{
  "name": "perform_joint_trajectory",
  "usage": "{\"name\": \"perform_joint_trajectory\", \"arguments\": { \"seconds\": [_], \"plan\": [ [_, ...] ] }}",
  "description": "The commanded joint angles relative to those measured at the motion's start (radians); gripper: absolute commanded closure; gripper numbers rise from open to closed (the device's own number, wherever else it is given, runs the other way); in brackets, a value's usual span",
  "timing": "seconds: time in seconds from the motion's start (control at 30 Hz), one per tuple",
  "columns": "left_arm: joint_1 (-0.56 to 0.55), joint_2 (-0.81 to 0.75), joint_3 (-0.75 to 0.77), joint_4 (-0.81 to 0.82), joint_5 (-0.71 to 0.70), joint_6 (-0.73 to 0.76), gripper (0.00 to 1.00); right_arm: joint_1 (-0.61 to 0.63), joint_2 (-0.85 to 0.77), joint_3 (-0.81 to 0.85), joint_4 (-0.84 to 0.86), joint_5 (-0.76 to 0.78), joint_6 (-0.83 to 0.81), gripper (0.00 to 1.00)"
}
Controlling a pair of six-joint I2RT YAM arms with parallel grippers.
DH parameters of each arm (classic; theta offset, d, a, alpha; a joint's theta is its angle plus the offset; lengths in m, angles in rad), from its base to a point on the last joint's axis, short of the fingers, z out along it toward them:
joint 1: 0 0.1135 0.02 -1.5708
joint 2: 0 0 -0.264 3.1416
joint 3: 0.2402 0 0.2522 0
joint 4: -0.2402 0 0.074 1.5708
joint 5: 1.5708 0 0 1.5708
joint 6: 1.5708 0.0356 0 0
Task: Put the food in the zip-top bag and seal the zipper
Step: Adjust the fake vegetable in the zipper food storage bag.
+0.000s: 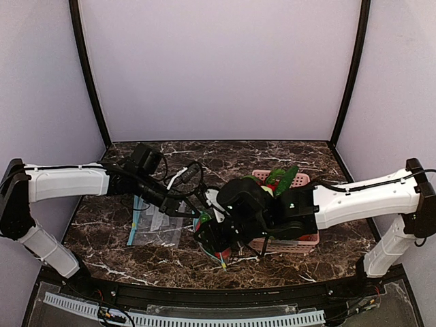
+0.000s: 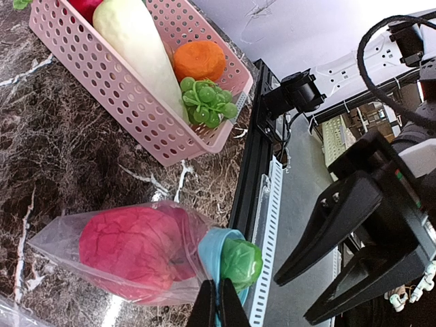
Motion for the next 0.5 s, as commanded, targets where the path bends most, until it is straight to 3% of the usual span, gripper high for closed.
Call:
{"name": "perform_joint_trajectory", "arguments": {
  "seconds": [0.0,0.23,0.47],
  "plan": [
    [-0.002,0.003,0.017,-0.041,0.002,0.050,0.99,0.009,-0.039,-0.014,-0.019,0.005,0.061,0.66],
    [-0.001,-0.009,-0.009,-0.004,0.007,0.025,0.99,-0.016,-0.031,0.021,-0.109,0.144,0.170,0.66],
    [-0.001,-0.011,-0.014,-0.004,0.004,0.022,0.99,-0.033,0.000,0.070,-0.104,0.157,0.133,0.66]
  ]
}}
